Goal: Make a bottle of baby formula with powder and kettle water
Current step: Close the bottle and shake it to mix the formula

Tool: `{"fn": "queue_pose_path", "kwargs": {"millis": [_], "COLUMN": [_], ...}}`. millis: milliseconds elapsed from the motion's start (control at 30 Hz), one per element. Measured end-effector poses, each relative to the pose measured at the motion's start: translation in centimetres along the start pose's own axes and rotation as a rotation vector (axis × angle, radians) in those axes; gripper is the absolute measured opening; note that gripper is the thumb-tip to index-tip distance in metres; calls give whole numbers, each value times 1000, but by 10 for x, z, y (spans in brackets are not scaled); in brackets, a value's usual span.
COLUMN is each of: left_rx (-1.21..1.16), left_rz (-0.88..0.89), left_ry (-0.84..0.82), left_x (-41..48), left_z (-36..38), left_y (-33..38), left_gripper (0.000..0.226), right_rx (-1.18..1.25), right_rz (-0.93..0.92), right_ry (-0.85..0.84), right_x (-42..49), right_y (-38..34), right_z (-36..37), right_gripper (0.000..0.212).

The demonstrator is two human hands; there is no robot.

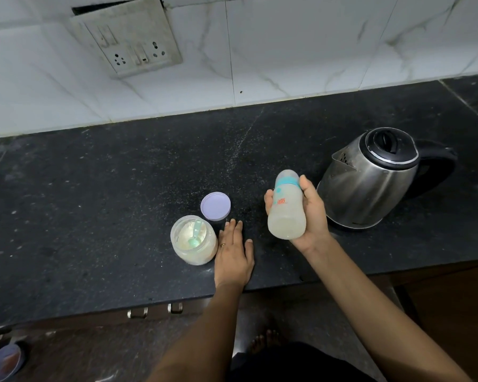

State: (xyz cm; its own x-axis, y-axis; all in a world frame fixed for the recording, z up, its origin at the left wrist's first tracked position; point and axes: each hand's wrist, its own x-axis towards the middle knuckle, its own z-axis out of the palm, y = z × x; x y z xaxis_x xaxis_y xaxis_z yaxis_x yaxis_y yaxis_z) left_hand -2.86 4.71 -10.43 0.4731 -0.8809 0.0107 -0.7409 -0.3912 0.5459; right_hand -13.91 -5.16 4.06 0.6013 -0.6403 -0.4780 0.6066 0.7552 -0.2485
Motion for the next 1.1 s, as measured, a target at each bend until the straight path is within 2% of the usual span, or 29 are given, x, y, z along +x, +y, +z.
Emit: {"fn": "queue_pose_path", "kwargs": {"millis": [133,267,333,400,467,533,600,667,733,833,867,967,1033,1100], "left_rx": [13,15,11,4,8,11,7,5,8,16,15,-4,-5,1], "left_rz": [-2,-4,0,1,4,6,0,0,3,-4,-1,6,-1,-6], "left_ry": [-4,3,0,6,7,7,5,6,4,2,1,12,3,-7], "left_x": [1,1,1,1,1,1,1,1,1,1,1,0,0,1], "left_z": [2,2,2,2,3,3,3,3,3,3,3,1,1,1], "left_y": [-1,-1,-1,-2,-3,-3,-3,-2,-2,-3,-2,0,0,-1], "left_gripper": [55,55,55,57,61,65,66,63,62,64,64,61,57,57], "right_rx": [-41,7,-9,-117,-173,-56,-5,-143,-283,-50,-15,-254,-330,-193], "right_rz": [-60,-14,30,90,92,60,41,123,86,55,68,89,72,71], "right_ry": [26,-12,-82,-243,-305,-203,-214,-352,-420,-338,-346,-434,-392,-279], "right_x": [-2,-3,-2,1,6,13,16,13,10,17,21,18,20,25], "right_y": [-1,-4,-11,-16,-19,-18,-14,-9,-8,-9,-10,-9,-7,-6], "right_z": [5,8,2,-6,-6,-11,-22,-29,-30,-33,-36,-45,-43,-49], "right_gripper": [33,36,46,57,56,50,52,62,69,86,84,67,72,82]}}
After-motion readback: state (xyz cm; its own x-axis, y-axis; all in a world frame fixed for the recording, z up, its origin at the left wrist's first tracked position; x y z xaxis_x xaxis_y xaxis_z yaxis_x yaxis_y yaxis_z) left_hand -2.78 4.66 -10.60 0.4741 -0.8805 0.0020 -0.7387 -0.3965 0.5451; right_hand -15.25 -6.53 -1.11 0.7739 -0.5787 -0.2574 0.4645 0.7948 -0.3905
